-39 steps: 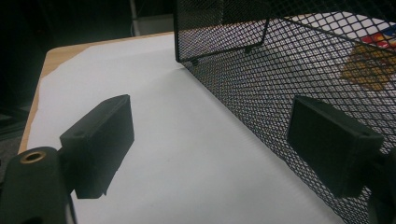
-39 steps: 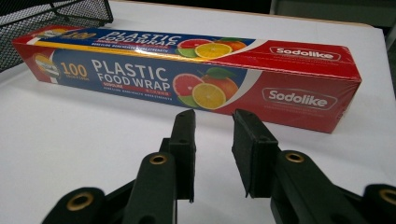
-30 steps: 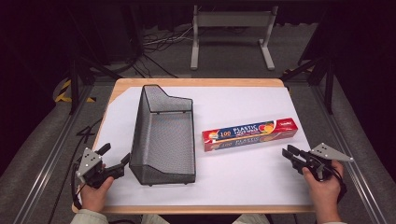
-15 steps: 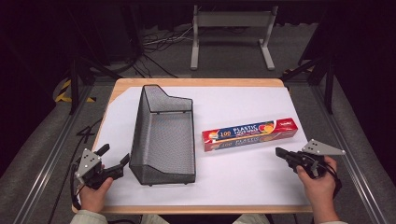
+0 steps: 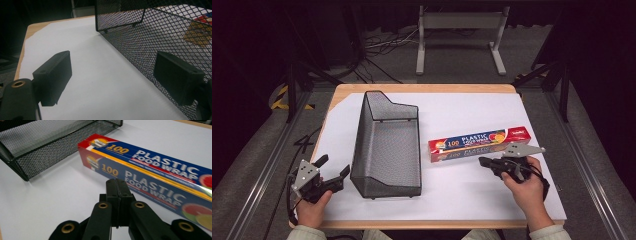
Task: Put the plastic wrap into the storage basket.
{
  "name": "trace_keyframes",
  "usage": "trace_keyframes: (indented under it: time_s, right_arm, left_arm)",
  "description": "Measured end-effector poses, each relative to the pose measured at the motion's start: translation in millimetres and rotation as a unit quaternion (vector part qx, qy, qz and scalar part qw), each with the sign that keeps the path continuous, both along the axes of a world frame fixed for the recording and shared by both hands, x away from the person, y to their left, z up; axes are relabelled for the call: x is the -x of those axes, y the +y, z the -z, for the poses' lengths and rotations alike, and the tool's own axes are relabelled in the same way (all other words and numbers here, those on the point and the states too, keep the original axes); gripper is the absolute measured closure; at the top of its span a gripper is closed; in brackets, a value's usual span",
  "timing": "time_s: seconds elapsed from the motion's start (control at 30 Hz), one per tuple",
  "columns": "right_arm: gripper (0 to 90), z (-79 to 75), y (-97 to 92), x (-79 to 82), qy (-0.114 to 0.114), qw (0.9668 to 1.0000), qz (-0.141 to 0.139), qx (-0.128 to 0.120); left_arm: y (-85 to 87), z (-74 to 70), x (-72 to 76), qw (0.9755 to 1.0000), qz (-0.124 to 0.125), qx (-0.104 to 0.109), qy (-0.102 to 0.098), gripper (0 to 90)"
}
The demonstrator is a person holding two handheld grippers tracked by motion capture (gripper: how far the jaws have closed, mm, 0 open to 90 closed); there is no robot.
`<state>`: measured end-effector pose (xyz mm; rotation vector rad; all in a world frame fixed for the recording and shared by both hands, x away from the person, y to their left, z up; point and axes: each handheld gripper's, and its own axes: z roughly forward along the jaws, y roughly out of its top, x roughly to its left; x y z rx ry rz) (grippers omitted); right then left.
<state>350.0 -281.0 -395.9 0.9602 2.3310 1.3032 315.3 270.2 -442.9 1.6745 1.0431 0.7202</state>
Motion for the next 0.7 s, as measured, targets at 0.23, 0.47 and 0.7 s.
trace_keyframes:
  time_s: [0.23,0.47,0.7]
  right_arm:
    - [90.0,0.1,38.9,-17.6,0.023,0.9989,-0.033,0.025]
    - [90.0,13.9,75.7,-33.1,0.041,0.9957,-0.063,0.055]
    - [90.0,30.1,105.1,-48.6,0.046,0.9928,-0.071,0.085]
  left_arm:
    - [1.8,0.5,0.0,1.0000,0.000,-0.001,0.001,15.9]
    - [3.0,0.9,-0.3,1.0000,-0.002,0.000,0.000,16.0]
    - [3.5,1.5,-0.4,1.0000,-0.002,-0.002,0.000,16.0]
